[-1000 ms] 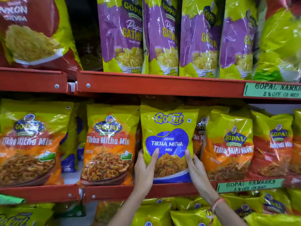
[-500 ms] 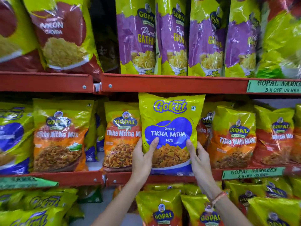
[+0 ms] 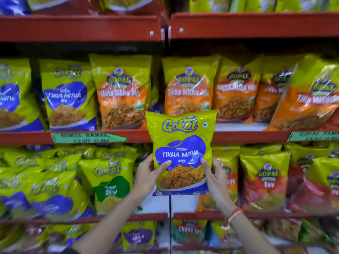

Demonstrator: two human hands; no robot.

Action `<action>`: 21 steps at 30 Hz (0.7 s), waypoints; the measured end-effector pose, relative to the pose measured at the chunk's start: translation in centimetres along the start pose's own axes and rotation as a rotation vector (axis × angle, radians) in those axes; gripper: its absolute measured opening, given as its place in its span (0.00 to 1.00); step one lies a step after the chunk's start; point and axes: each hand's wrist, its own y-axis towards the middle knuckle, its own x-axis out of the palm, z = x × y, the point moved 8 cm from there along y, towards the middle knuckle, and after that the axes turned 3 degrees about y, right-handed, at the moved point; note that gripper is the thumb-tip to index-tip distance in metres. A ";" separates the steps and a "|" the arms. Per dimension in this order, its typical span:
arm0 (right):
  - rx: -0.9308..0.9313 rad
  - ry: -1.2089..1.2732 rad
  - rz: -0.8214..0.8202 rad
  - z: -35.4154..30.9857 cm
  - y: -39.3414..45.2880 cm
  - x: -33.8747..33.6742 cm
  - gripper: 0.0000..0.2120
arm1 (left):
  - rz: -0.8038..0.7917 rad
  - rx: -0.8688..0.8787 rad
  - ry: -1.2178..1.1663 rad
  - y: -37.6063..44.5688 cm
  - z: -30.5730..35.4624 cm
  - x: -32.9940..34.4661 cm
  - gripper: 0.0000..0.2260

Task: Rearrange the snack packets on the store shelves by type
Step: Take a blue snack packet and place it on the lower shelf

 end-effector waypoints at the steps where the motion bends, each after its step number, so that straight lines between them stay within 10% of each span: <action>1: 0.050 -0.038 -0.019 1.9 -0.6 0.9 0.20 | 0.001 -0.047 0.012 -0.5 -1.9 -0.8 0.09; 5: 0.236 -0.136 -0.063 8.4 -2.2 3.7 0.43 | 0.015 -0.201 0.137 -1.5 -9.5 -2.9 0.05; 21: 0.791 -0.438 -0.204 21.7 1.1 7.6 0.27 | -0.079 -0.804 0.172 1.7 -28.6 -2.9 0.34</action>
